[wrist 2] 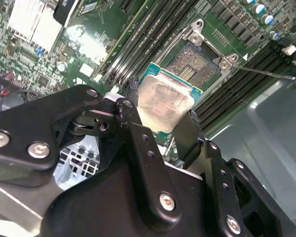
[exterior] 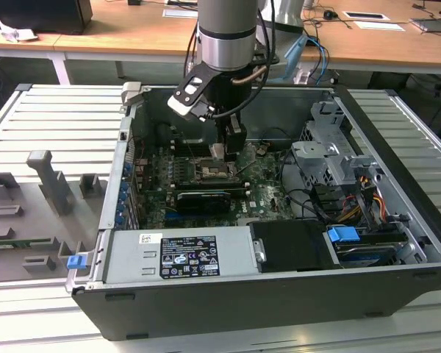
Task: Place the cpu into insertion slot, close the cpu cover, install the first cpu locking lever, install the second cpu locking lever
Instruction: 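Place the cpu into insertion slot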
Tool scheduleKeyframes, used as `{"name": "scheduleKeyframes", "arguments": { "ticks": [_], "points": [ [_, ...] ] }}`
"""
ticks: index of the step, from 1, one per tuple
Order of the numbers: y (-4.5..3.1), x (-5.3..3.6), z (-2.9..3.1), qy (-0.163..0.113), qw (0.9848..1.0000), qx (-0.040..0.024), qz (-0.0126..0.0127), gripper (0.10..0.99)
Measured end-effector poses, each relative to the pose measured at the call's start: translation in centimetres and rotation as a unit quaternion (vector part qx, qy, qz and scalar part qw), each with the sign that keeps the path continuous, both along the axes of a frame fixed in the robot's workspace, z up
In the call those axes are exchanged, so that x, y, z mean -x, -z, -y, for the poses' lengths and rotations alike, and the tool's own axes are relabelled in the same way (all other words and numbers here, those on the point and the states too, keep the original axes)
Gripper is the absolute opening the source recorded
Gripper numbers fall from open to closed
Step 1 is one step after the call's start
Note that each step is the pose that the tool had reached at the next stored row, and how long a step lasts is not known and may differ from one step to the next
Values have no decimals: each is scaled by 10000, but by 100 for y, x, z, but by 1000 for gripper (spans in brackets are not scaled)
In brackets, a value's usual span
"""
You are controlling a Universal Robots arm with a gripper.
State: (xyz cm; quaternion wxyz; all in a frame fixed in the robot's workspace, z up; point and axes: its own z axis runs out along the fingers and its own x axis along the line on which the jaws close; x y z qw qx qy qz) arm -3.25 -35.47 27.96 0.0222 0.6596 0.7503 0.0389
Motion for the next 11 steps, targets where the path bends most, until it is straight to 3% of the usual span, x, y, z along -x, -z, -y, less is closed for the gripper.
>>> {"name": "scheduleKeyframes", "arguments": {
  "ticks": [4, 11],
  "points": [
    [23, 54, -3, 1, 10000, -34, 0, 529],
    [79, 59, -34, 48, 10000, -44, -1, 529]
  ]
}}
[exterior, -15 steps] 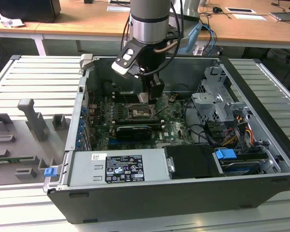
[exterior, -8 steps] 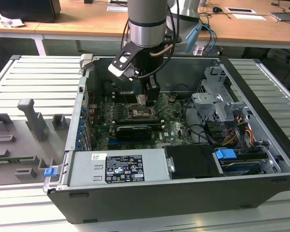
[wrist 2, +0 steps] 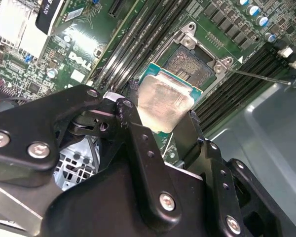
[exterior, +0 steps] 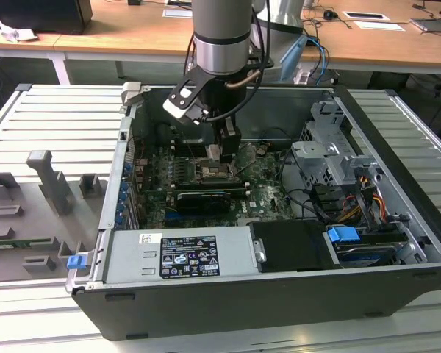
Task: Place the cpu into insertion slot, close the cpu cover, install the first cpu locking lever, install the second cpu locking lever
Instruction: 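Place the cpu into insertion slot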
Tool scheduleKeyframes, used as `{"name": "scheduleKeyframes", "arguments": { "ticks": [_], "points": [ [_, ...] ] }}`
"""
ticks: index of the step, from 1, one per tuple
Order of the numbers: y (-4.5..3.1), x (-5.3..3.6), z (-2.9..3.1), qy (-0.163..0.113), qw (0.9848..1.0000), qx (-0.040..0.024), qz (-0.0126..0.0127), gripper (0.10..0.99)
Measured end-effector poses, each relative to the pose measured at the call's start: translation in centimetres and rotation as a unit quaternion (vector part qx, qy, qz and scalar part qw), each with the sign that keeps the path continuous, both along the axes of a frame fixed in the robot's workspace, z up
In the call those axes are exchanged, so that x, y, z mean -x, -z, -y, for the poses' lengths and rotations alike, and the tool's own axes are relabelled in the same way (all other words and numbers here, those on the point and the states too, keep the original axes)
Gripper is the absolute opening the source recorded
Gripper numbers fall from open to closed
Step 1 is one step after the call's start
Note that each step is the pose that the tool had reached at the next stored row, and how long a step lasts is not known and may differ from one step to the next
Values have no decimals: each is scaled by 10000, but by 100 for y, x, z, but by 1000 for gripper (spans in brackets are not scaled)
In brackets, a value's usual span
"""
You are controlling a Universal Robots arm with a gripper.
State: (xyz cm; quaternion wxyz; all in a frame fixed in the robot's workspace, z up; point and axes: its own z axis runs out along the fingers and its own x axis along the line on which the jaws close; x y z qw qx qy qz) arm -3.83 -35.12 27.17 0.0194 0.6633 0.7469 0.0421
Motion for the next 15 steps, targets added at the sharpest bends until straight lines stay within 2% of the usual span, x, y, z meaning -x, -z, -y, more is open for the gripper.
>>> {"name": "scheduleKeyframes", "arguments": {
  "ticks": [15],
  "points": [
    [128, 0, -3, 10, 10000, 8, 4, 529]
  ]
}}
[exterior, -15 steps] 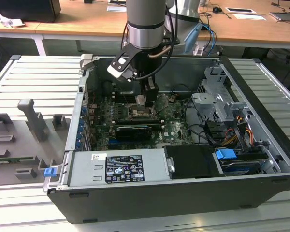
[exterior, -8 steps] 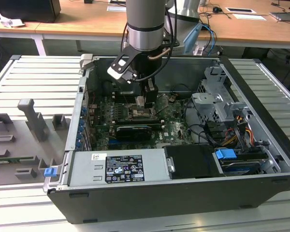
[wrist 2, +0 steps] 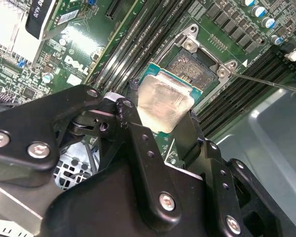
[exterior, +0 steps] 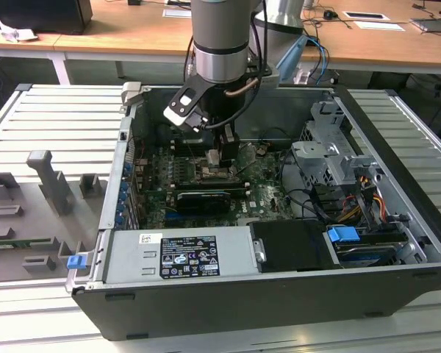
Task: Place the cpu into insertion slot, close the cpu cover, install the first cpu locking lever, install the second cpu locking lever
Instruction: 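Place the cpu into insertion slot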
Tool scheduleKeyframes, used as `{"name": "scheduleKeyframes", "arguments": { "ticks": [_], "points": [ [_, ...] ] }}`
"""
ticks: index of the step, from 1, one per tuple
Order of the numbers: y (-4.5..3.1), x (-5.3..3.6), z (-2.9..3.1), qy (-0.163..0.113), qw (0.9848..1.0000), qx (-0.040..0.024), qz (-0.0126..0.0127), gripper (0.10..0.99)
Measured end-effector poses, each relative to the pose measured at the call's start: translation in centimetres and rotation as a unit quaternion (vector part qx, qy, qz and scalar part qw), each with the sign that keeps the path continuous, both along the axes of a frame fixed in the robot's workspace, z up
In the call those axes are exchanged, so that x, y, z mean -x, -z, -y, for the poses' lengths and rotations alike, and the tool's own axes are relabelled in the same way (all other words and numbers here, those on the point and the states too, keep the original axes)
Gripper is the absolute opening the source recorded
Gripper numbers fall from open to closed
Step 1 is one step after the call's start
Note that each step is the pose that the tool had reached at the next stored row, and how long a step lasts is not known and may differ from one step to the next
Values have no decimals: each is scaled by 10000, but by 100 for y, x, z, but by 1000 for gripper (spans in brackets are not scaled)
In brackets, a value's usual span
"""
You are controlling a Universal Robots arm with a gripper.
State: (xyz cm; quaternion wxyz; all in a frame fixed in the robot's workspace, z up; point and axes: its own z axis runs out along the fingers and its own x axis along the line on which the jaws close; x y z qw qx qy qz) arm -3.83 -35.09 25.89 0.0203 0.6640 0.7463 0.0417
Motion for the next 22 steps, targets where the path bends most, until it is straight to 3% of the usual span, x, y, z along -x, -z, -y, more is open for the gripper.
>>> {"name": "scheduleKeyframes", "arguments": {
  "ticks": [6, 13, 16, 19, 22],
  "points": [
    [55, 0, -19, 109, 9999, 0, 0, 529],
    [205, 13, -38, 650, 9979, 0, 1, 529],
    [238, 51, -84, 660, 9978, 1, 2, 529],
    [298, 79, -180, 660, 9978, 1, 1, 529],
    [362, 82, -214, 660, 9978, 0, 2, 529]
  ]
}}
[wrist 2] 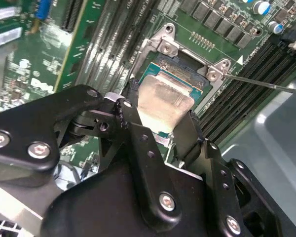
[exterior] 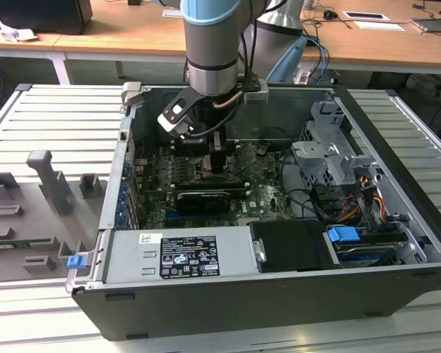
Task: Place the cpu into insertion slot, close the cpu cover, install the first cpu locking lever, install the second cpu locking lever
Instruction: 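Place the cpu into insertion slot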
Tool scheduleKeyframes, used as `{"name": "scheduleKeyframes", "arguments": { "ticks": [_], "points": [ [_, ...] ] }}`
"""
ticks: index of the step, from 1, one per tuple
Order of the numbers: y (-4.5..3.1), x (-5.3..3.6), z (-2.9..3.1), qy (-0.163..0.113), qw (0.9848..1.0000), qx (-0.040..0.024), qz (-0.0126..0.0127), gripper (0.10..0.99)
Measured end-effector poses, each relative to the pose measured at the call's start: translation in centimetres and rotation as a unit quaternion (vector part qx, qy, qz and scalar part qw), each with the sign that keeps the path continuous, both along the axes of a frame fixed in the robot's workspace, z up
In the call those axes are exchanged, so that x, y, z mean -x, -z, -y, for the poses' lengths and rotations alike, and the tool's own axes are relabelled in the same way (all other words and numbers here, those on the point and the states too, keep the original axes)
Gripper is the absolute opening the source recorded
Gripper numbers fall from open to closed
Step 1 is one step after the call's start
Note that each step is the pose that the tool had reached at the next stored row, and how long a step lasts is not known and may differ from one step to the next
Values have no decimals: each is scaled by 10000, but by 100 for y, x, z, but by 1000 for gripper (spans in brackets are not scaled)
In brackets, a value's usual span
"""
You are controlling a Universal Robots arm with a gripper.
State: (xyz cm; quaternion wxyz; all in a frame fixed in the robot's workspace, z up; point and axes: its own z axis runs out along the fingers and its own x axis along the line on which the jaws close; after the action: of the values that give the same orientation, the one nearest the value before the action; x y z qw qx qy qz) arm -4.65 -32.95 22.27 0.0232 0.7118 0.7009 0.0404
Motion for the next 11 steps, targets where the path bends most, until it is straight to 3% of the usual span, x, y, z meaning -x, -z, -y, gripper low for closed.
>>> {"name": "scheduleKeyframes", "arguments": {
  "ticks": [3, 7, 11],
  "points": [
    [95, 1, -21, 0, 10000, 0, 0, 529],
    [141, 2, -77, -3, 10000, 1, -1, 529],
    [190, 1, -91, -5, 10000, 0, -2, 529]
  ]
}}
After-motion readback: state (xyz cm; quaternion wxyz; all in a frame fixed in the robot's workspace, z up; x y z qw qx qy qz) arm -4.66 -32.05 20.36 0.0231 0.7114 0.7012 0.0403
